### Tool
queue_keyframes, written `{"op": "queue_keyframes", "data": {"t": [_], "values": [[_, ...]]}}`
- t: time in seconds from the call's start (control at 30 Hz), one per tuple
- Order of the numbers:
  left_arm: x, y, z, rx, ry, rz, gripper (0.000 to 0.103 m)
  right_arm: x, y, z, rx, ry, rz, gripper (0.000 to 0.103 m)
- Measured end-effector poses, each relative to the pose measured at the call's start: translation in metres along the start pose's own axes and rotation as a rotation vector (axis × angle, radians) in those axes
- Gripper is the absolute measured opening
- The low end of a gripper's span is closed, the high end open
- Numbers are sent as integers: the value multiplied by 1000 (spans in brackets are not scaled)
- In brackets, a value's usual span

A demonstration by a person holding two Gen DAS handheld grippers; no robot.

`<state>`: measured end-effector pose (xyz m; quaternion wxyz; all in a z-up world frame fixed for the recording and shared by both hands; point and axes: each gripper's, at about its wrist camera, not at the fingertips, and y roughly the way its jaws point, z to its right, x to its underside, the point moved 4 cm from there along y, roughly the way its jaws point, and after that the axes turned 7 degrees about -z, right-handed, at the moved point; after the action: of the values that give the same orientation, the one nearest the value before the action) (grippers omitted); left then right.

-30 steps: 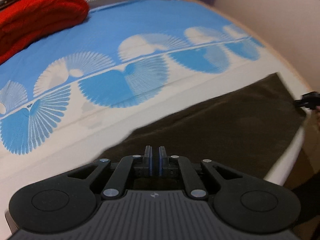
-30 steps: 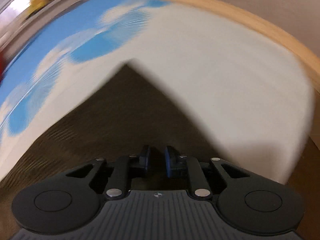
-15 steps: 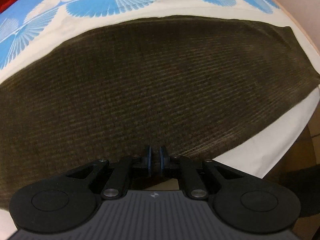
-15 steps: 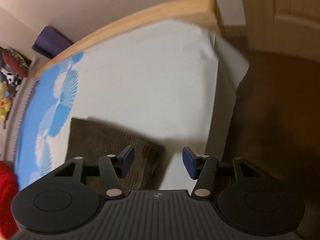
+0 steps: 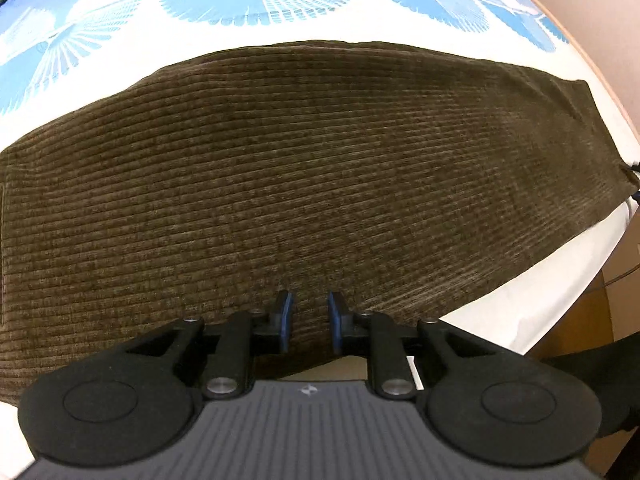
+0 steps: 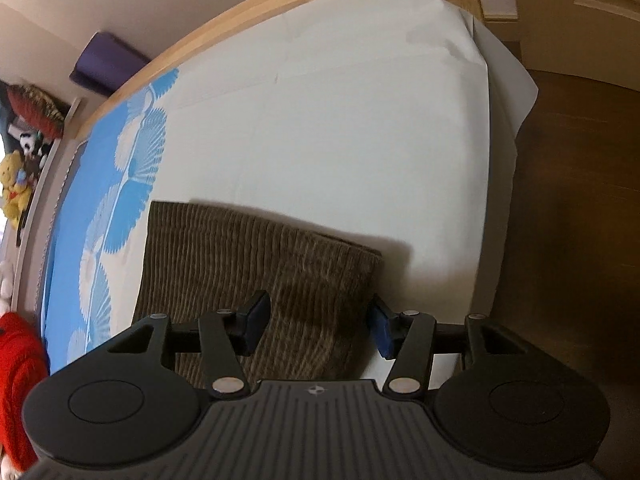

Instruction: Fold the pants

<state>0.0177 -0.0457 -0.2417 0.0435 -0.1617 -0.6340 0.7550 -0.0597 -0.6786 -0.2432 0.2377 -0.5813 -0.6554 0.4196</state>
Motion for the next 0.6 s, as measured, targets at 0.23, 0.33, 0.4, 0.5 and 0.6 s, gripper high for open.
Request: {"op": "queue_keyframes", "data": {"t": [0.23, 0.33, 0.4, 0.5, 0.6], "values": [[-9, 2, -5, -5, -2, -18, 22, 2, -5, -11, -23, 31, 46, 16], [-15, -4, -10, -15, -22, -2, 22, 11, -27, -41, -28, -60, 119, 15], [-19, -11, -17, -17, -49, 21, 22, 30, -52, -83, -4, -272, 213, 15], [-22, -25, -30, -17, -104, 65, 22, 105, -92, -163, -6, -736, 377, 15], [-22, -39, -46, -29, -147, 110, 22, 208, -123, -218, -136, -1084, 448, 15]]}}
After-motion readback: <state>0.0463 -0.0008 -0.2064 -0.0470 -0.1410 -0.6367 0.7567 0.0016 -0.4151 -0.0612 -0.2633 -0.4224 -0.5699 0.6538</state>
